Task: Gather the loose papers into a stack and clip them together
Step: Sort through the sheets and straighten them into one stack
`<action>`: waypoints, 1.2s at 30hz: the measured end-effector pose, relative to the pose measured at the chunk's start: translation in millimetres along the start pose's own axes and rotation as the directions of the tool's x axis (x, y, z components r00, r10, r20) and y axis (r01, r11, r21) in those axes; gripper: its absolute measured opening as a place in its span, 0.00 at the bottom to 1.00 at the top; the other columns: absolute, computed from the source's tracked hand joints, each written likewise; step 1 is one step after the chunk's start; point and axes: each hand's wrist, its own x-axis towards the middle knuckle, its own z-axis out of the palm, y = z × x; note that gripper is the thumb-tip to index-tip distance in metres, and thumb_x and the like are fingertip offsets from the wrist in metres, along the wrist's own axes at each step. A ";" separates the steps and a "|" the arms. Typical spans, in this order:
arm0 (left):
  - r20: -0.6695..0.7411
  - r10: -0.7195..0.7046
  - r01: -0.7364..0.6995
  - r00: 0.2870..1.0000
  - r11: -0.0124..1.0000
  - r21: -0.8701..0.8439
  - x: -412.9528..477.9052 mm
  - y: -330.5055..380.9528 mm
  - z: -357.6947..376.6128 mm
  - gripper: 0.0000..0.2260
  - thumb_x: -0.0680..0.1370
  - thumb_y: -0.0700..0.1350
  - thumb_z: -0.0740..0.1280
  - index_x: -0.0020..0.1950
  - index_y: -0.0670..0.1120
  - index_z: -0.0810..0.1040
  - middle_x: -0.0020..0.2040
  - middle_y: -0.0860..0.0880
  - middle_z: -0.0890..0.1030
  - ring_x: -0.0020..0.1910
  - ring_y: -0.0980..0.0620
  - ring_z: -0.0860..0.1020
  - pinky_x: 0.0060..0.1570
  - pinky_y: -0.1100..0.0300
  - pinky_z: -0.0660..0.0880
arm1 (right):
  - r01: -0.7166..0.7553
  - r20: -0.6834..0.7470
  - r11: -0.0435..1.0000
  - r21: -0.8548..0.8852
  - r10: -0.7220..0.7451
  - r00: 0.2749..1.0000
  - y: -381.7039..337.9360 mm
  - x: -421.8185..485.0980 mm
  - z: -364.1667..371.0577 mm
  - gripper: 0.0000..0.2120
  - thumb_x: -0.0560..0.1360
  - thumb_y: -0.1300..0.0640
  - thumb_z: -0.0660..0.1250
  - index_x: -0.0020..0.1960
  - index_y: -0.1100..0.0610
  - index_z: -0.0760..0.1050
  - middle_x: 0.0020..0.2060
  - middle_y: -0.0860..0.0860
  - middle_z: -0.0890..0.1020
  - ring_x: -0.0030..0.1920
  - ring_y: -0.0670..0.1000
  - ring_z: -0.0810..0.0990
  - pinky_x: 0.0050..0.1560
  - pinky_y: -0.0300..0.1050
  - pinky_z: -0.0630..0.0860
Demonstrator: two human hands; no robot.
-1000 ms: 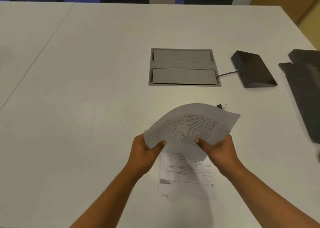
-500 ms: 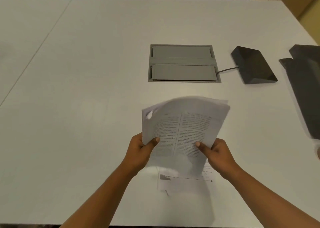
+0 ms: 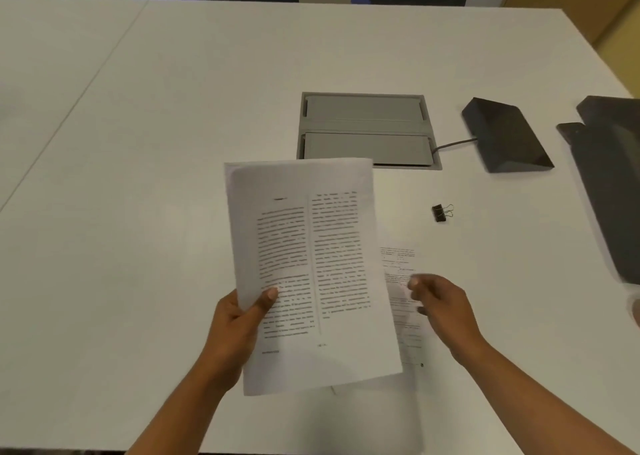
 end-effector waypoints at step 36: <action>-0.252 -0.037 0.038 0.967 0.999 -0.002 -7.1 -22.2 -49.2 0.11 0.78 0.46 0.68 0.60 0.49 0.79 0.49 0.49 0.87 0.43 0.42 0.86 0.39 0.48 0.82 | -0.259 -0.310 0.870 -0.419 0.131 0.942 33.0 34.2 40.7 0.16 0.70 0.58 0.74 0.54 0.61 0.73 0.49 0.57 0.83 0.40 0.56 0.79 0.35 0.40 0.73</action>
